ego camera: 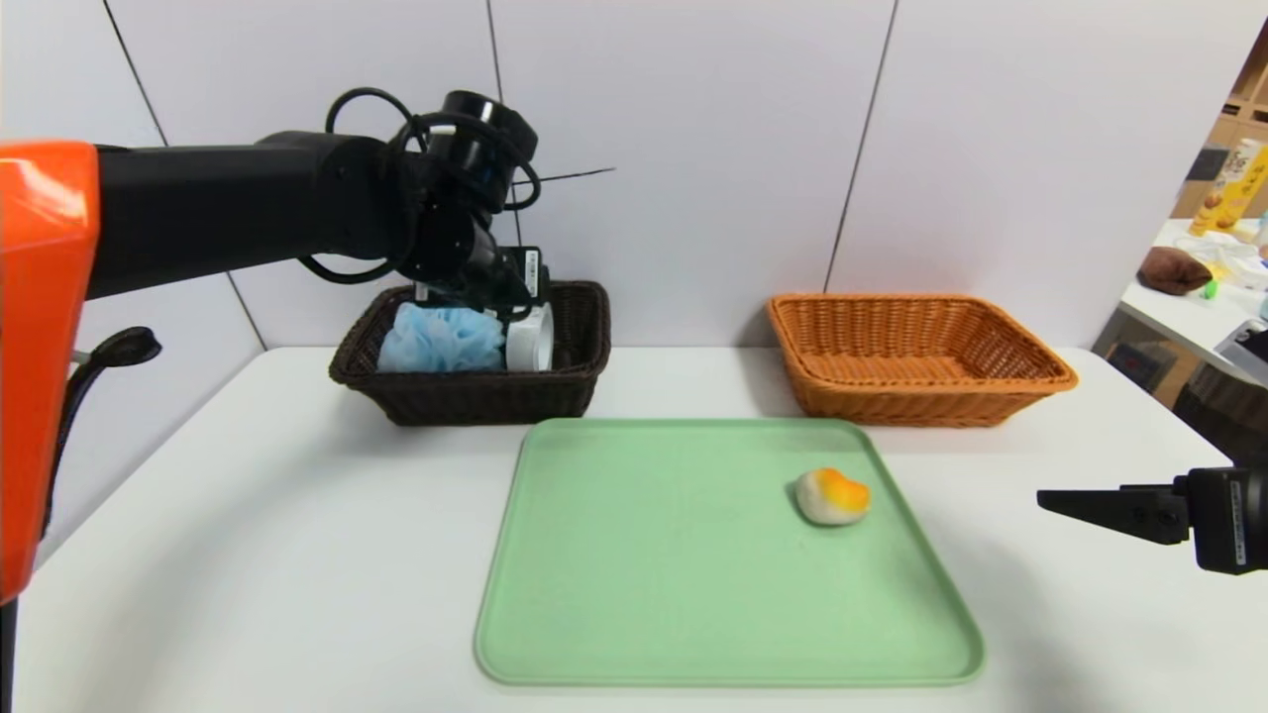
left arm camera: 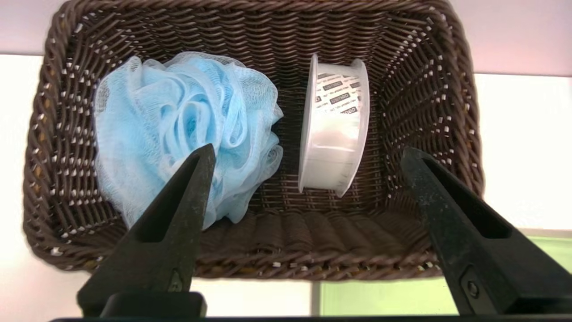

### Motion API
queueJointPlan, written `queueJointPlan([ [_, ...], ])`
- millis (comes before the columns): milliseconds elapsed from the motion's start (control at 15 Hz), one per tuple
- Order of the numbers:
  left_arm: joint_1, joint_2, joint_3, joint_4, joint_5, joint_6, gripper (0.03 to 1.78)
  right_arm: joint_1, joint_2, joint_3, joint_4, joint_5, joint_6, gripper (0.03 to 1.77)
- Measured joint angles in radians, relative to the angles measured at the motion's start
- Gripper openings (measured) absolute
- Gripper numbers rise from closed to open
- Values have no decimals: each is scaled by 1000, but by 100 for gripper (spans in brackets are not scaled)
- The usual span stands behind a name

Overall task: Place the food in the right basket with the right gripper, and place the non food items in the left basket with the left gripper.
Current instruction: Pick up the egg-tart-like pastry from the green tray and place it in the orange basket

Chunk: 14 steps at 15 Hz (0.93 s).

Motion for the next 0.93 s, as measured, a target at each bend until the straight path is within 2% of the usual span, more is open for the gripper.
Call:
queueJointPlan([
  [200,-41,-80,56,17,2,-46,156,-2,-7,2,0,0,1,171],
  [400,-90,-195,199,17,-15,-63,161,-2,-17,2,0,0,-1,171],
  [667,-172,-356,431,13,-77,-67,164,15,-13,-10,0,3,-27,171],
  [933,-231,-482,583,9,-188,-66,167,89,23,-60,9,8,-49,171],
])
